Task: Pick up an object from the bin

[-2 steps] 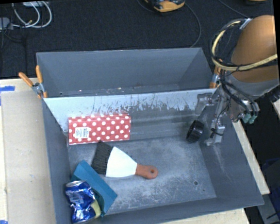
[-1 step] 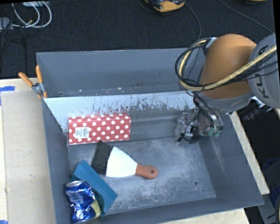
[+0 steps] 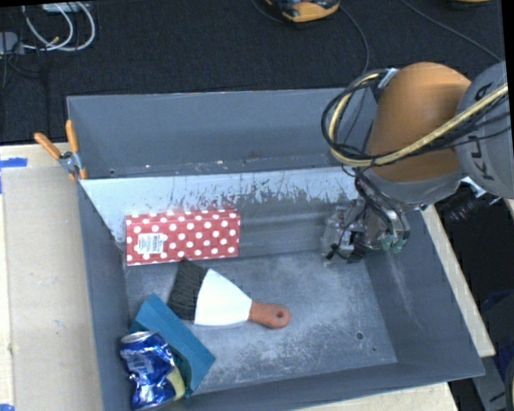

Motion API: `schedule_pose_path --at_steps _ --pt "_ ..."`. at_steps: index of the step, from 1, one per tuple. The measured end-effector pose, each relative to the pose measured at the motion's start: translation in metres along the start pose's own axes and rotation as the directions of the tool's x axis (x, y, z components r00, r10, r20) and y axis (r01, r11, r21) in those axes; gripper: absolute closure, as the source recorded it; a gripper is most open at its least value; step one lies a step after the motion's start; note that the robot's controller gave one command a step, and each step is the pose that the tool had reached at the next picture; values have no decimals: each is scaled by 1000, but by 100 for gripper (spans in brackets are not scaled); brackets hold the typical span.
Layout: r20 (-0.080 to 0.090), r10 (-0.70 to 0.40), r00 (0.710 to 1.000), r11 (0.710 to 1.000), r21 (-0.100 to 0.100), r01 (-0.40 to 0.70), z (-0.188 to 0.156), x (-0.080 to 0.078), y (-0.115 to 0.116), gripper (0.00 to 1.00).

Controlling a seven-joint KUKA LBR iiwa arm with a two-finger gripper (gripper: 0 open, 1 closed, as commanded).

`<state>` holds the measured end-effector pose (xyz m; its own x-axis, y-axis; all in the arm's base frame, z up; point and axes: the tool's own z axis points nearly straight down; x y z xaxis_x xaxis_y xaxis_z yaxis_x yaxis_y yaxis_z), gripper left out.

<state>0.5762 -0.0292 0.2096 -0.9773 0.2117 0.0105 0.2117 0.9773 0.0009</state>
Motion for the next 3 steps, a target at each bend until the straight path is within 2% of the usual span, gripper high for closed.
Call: schedule_pose_path --at_steps 1,2,3 --pt "2 -51 999 999 1 51 25 48 34 100" --pt "2 -36 999 999 -3 36 75 41 53 100" --pt "-1 -160 987 987 2 160 91 24 77 100"
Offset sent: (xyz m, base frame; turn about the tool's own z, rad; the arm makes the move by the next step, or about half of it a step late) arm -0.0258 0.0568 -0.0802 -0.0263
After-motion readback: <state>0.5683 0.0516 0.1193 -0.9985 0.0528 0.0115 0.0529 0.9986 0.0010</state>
